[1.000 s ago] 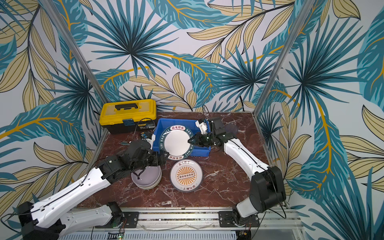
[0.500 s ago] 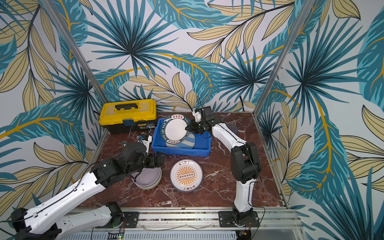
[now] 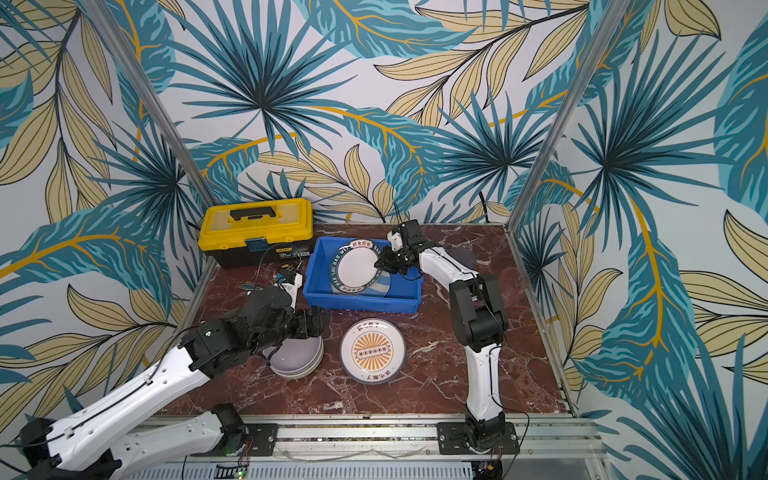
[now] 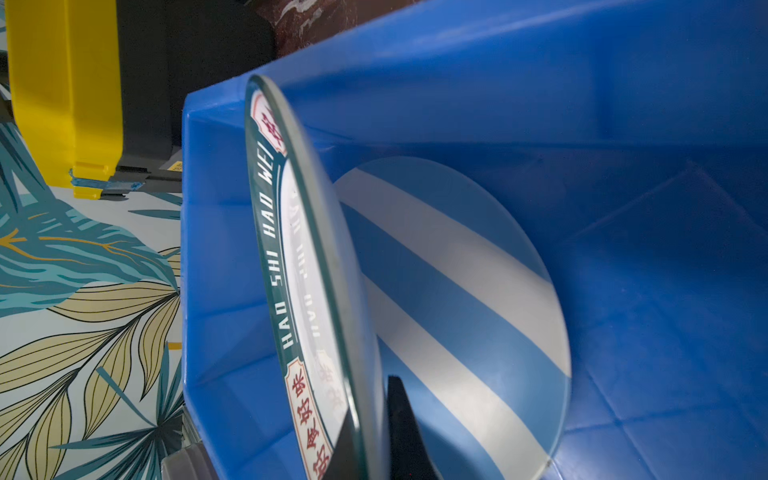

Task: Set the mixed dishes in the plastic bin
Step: 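Lower the green-rimmed plate into the bin and open the right gripper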

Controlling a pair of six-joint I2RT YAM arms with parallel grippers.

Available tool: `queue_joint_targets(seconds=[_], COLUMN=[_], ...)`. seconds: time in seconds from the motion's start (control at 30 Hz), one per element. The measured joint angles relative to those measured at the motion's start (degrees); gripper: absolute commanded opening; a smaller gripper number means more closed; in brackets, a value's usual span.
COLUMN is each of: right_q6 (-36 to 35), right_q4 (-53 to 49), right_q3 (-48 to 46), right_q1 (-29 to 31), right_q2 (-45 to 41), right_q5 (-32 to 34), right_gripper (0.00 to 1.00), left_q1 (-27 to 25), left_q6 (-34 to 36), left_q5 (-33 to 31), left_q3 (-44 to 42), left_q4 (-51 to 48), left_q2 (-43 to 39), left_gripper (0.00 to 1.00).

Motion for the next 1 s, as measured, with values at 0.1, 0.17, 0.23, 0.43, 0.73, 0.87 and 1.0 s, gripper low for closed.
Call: queue_joint_targets(seconds=[0.1, 0.17, 0.23, 0.43, 0.73, 0.87, 1.0], right_q6=[0.2, 0.3, 0.5, 1.1, 1.0, 0.0, -1.6], right_q4=[0.9, 1.6, 1.8, 3.4, 4.0, 3.4, 2.2], right_q3=[-0.8, -1.3, -1.9, -3.3, -5.9, -6.1, -6.2], right_q1=[0.0, 0.0, 0.0, -0.2, -0.2, -0.3, -0.6], right_q2=[0.2, 0.6, 1.0, 1.6, 1.6, 1.6, 1.6], right_q5=[-0.3, -0.5, -0.5, -1.8, -1.7, -0.7, 0.5], right_gripper=[0.0, 0.0, 0.0, 0.06, 0.23, 0.28, 0.32], left_q1=[0.0, 0.0, 0.0, 0.1, 0.1, 0.1, 0.1], left_q6=[0.0, 0.2, 0.2, 0.2, 0.1, 0.1, 0.1], left_q5=[0.0, 0.0, 0.0, 0.0, 0.0, 0.0, 0.1], left_q3=[0.0, 0.0, 0.0, -0.2, -1.4, -1.5, -1.5], left_q4=[0.0, 0.0, 0.0, 0.0, 0.0, 0.0, 0.0], left_q2=[0.0, 0.0, 0.2, 0.7, 0.8, 1.0, 1.4], left_gripper=[0.9, 0.9, 0.9, 0.9, 0.9, 0.9, 0.9])
